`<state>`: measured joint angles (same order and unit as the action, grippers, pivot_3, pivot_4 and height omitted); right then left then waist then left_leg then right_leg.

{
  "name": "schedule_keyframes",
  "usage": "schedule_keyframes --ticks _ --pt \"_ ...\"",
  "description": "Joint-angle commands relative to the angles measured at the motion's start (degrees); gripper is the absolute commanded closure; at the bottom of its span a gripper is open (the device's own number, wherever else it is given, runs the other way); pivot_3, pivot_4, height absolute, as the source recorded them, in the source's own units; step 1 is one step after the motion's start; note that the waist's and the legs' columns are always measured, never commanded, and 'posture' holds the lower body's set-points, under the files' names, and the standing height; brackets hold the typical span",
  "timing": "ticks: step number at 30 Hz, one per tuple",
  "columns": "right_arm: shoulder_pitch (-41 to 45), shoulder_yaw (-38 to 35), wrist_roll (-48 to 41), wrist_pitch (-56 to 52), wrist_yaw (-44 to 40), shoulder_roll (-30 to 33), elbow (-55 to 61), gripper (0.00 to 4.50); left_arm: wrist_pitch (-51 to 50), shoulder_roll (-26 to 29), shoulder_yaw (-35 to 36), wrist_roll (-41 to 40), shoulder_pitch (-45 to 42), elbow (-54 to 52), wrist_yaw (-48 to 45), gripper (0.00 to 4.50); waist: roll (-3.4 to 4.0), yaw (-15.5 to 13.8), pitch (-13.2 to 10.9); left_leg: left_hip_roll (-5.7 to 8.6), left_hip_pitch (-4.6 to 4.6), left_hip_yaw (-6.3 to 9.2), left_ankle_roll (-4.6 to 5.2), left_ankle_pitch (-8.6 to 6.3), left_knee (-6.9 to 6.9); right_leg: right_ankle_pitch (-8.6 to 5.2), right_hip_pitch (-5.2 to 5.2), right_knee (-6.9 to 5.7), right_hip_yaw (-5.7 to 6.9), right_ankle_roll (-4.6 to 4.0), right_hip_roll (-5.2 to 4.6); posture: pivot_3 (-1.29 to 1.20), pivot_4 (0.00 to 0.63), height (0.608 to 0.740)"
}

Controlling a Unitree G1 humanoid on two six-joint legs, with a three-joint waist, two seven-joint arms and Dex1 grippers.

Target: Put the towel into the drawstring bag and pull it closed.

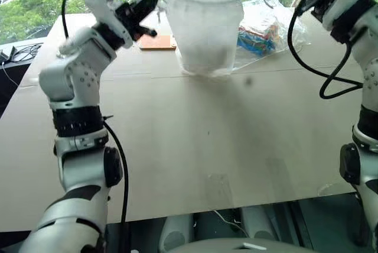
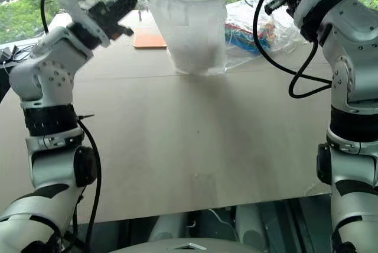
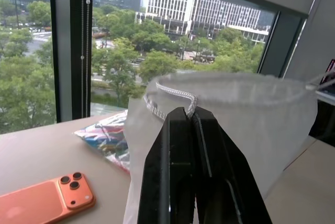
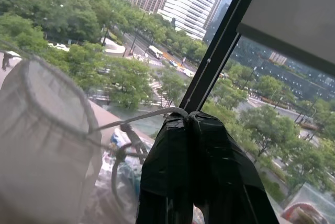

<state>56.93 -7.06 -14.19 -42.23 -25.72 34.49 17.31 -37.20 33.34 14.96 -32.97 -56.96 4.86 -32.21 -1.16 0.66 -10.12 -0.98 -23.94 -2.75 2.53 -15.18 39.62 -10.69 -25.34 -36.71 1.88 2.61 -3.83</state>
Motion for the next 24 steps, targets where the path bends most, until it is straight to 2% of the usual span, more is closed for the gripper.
schedule_keyframes --ticks 1,3,4,5,7,10,13,16,20,22,24 --pt "-4.4 0.8 1.2 0.5 0.1 1.3 2.4 4.50 1.2 -0.6 -0.1 -0.2 2.3 -2.3 -0.8 4.47 0.02 0.0 0.1 0.02 0.41 -0.02 0.04 -0.03 -0.31 -0.02 0.34 0.19 -0.04 0.02 -0.05 0.00 0.150 0.740" --pt "-0.4 -2.4 -1.1 -1.0 1.9 0.1 2.1 4.50 1.2 -1.3 2.3 -1.7 -1.3 -0.5 1.1 4.47 0.00 0.1 -0.1 -0.01 0.52 -0.02 0.19 -0.11 -0.33 -0.03 0.47 0.21 -0.04 0.04 -0.09 0.00 0.150 0.740" --pt "0.1 -3.0 0.3 0.1 2.5 1.4 0.8 4.50 1.8 -0.5 2.1 -0.6 -1.5 0.8 0.8 4.47 -0.02 0.0 -0.1 0.00 0.13 -0.03 0.17 -0.07 -0.22 -0.01 0.06 0.12 -0.07 0.03 -0.09 0.00 0.150 0.740" --pt "-1.0 -3.4 2.8 1.6 3.1 3.7 -1.1 4.50 3.2 0.8 1.4 1.6 -0.4 2.4 0.2 4.47 -0.02 0.0 -0.1 0.05 -0.12 -0.06 0.05 0.02 -0.11 0.02 -0.25 -0.09 -0.17 0.01 -0.09 0.00 0.150 0.740" --pt "-4.5 -3.1 8.6 5.2 4.9 8.7 -5.0 4.50 6.2 2.8 0.1 5.6 2.8 5.4 -0.2 4.47 -0.04 0.0 -0.1 0.24 -0.06 -0.03 0.03 0.03 -0.12 0.01 -0.24 -0.14 -0.15 0.01 -0.09 0.00 0.150 0.740" --pt "-10.0 -8.7 15.1 9.1 12.4 14.5 -13.7 4.50 11.8 4.5 3.4 11.6 6.0 13.4 8.7 4.47 -0.07 -0.1 0.0 0.30 0.12 -0.07 0.02 0.03 -0.32 -0.02 -0.09 -0.02 -0.17 0.03 -0.15 0.00 0.150 0.740" --pt "-14.5 -13.1 17.0 13.6 15.9 18.1 -18.9 4.50 15.1 5.1 5.8 14.1 7.3 16.9 15.8 4.47 -0.16 0.0 0.0 0.36 0.09 -0.11 0.03 0.02 -0.30 -0.03 -0.05 0.04 -0.20 0.07 -0.23 0.00 0.150 0.740" --pt "-18.0 -14.9 16.6 16.1 16.1 20.4 -20.7 4.50 15.2 3.7 6.6 13.3 9.5 14.4 18.1 4.47 -0.15 0.0 0.0 0.35 -0.04 -0.13 0.03 0.02 -0.29 -0.03 -0.23 -0.01 -0.26 0.07 -0.25 0.00 0.150 0.740" --pt "-21.0 -15.7 13.9 17.6 13.5 20.4 -20.0 4.50 14.9 2.7 6.9 12.3 12.3 11.9 18.4 4.47 -0.15 0.1 0.0 0.31 -0.02 -0.12 0.02 0.02 -0.35 -0.03 -0.22 0.05 -0.25 0.08 -0.23 0.00 0.150 0.740" --pt "-24.1 -15.7 9.6 17.4 8.5 19.3 -16.6 4.50 14.9 1.7 7.5 9.9 14.2 9.1 16.3 4.47 -0.15 0.1 0.0 0.31 0.02 -0.14 0.02 0.02 -0.34 -0.03 -0.20 0.02 -0.27 0.08 -0.23 0.00 0.150 0.740" --pt "-30.2 -16.3 0.7 14.9 0.7 16.7 -8.6 4.50 11.2 -0.8 7.7 3.2 19.4 1.9 11.3 4.47 -0.15 0.1 0.0 0.26 0.10 -0.13 0.02 0.02 -0.34 -0.03 -0.13 0.00 -0.28 0.08 -0.23 0.00 0.150 0.740"
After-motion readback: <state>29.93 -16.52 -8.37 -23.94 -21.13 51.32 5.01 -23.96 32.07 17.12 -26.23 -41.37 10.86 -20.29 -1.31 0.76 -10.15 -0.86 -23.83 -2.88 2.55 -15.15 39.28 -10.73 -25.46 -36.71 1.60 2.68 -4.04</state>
